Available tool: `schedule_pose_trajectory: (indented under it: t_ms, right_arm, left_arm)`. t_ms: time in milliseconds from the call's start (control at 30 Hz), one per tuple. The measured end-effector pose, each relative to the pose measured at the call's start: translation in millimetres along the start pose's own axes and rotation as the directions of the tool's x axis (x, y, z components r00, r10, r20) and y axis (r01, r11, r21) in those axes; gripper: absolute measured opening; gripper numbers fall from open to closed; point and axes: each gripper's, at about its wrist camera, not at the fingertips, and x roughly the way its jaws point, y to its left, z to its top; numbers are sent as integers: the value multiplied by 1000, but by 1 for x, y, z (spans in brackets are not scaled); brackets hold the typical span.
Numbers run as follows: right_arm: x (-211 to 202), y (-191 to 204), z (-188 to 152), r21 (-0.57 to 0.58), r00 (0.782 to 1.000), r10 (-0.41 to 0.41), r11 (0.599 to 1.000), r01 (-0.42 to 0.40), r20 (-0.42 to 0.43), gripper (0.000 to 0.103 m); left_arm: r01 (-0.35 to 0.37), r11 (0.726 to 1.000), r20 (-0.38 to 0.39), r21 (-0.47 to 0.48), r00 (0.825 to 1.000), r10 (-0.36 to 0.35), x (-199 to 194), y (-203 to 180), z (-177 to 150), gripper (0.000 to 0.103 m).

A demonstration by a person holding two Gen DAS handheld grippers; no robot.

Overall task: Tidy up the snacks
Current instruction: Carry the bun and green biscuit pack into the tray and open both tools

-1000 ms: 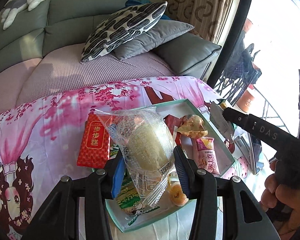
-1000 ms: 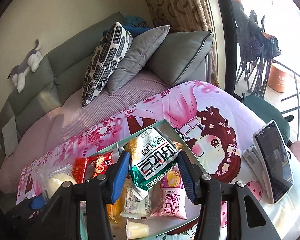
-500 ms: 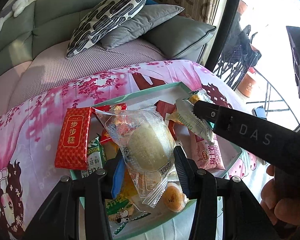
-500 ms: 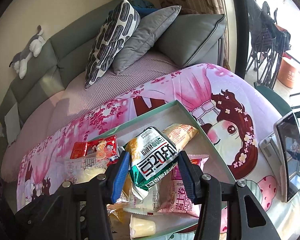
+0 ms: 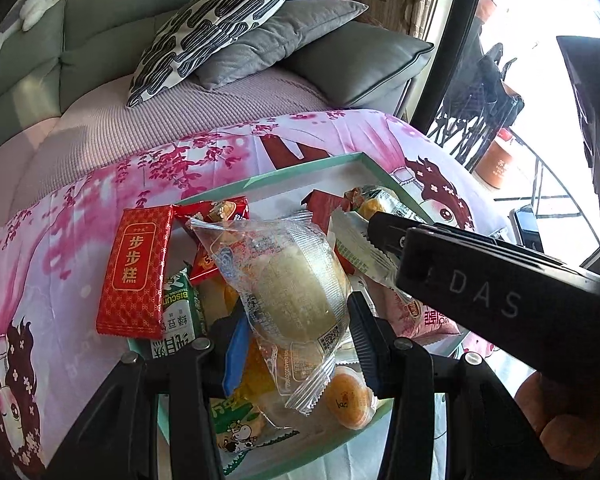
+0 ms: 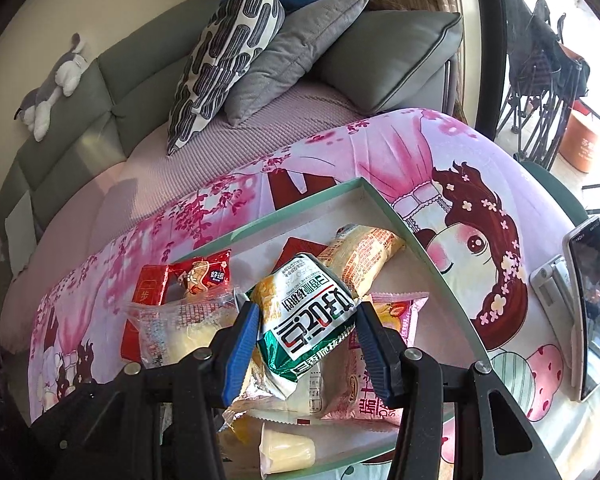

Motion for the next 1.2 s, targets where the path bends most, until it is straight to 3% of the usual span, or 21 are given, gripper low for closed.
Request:
schedule_pose_trajectory:
  t_ms: [500, 600, 1200]
  right_arm:
    - [21, 4, -6, -12, 998, -3, 1000, 2, -67, 53]
    - [26, 4, -7, -13, 997, -13, 1000, 12, -80, 53]
    - [10, -1, -3, 7, 998, -37, 999, 38, -41, 54]
  left_arm:
    - [-9, 1000, -24, -8, 1000, 9, 7, 1, -1, 51]
    - [-16, 1000, -29, -6, 999, 16, 8, 1, 0, 56]
    - [-23, 998, -50, -58, 999, 20, -10, 7, 4, 62]
